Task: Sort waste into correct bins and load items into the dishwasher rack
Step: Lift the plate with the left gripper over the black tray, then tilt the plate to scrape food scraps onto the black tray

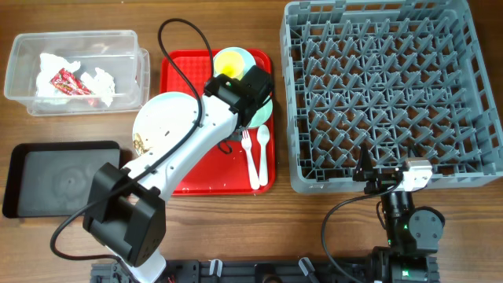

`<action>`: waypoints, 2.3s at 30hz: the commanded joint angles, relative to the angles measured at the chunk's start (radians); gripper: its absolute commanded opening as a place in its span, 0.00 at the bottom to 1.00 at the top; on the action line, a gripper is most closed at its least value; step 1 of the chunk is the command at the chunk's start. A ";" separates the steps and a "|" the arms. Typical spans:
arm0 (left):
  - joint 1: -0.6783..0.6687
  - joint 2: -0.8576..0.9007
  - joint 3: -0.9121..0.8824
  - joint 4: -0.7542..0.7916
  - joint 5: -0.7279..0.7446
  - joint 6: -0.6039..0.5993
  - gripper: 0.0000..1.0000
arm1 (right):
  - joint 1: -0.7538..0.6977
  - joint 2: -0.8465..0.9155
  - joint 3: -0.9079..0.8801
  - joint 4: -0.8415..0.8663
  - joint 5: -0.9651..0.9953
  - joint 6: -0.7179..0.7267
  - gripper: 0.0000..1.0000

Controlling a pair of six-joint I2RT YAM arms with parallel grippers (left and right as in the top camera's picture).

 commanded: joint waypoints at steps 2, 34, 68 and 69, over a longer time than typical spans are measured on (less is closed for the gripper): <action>0.047 -0.032 0.047 -0.030 -0.061 -0.063 0.04 | -0.005 -0.006 -0.002 0.005 -0.012 0.014 1.00; 1.045 -0.231 0.044 0.149 0.498 -0.059 0.04 | -0.005 -0.006 -0.002 0.005 -0.012 0.014 1.00; 1.416 -0.218 0.038 0.239 0.974 -0.010 0.04 | -0.005 -0.006 -0.002 0.005 -0.012 0.013 1.00; 1.416 -0.218 0.038 0.239 0.974 -0.010 0.04 | -0.005 -0.006 -0.002 0.005 -0.012 0.014 1.00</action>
